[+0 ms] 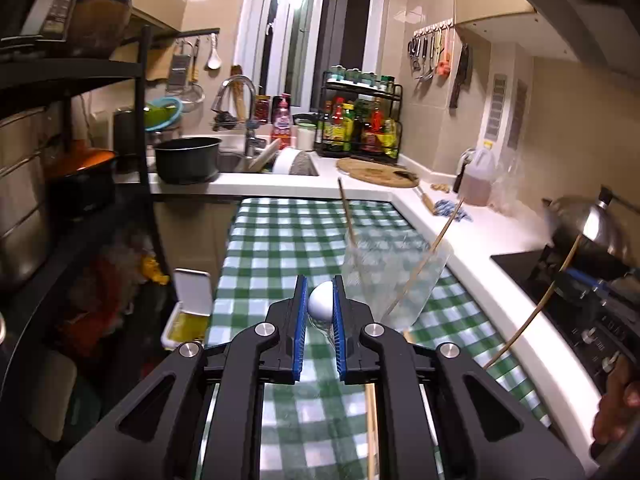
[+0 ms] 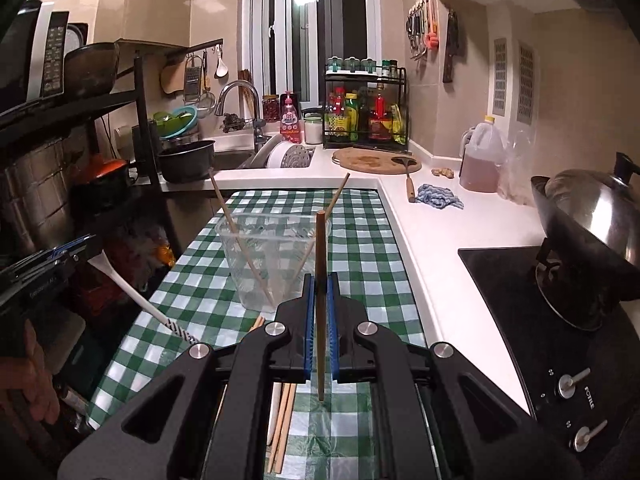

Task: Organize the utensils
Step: 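Lift the spoon and chopstick and carry both over the container, then open both tools to drop the spoon and chopstick into the container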

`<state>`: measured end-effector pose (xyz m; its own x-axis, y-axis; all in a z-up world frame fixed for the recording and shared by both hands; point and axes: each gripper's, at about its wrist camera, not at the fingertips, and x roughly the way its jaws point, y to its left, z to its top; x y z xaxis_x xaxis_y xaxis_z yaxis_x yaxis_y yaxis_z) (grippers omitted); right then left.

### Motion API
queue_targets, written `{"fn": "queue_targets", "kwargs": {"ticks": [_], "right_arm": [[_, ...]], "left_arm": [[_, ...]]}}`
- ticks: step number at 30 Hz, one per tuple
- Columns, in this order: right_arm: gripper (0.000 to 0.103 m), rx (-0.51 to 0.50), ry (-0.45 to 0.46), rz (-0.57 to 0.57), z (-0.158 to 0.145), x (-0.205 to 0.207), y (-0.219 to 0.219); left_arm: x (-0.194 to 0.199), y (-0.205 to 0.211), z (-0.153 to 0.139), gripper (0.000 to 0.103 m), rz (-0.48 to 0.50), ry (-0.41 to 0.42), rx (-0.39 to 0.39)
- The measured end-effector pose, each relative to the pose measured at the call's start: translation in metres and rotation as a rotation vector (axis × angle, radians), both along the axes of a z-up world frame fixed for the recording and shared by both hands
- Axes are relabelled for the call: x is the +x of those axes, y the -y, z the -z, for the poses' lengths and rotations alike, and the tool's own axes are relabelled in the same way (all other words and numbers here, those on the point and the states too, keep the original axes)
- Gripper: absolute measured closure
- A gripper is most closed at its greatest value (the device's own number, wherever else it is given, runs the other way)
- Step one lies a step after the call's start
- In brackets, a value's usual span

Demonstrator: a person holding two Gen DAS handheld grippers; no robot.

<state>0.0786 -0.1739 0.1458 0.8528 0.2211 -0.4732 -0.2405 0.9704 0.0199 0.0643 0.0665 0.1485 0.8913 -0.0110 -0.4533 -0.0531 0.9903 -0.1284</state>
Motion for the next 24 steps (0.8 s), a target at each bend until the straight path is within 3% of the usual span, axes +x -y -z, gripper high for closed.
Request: {"fn": "queue_targets", "kwargs": {"ticks": [8,14,18,24], "right_arm": [[0.097,0.057,0.040,-0.023,-0.054,0.031,0.001],[0.097,0.096,0.165,-0.039,-0.112,0.053,-0.010],[0.097,0.147,0.166,-0.049,-0.121,0.085,-0.016],[0.097,0.127,0.137,-0.043,-0.091,0.126,-0.032]], "left_arm": [[0.034,-0.017,-0.062,0.091,0.051,0.074,-0.057],[0.071,-0.009,-0.101,0.091,0.058,0.147,-0.040],[0.098,-0.002,-0.090,0.091,0.067,0.122,-0.023],[0.133,0.003,-0.046,0.091,0.078,0.023,-0.007]]}}
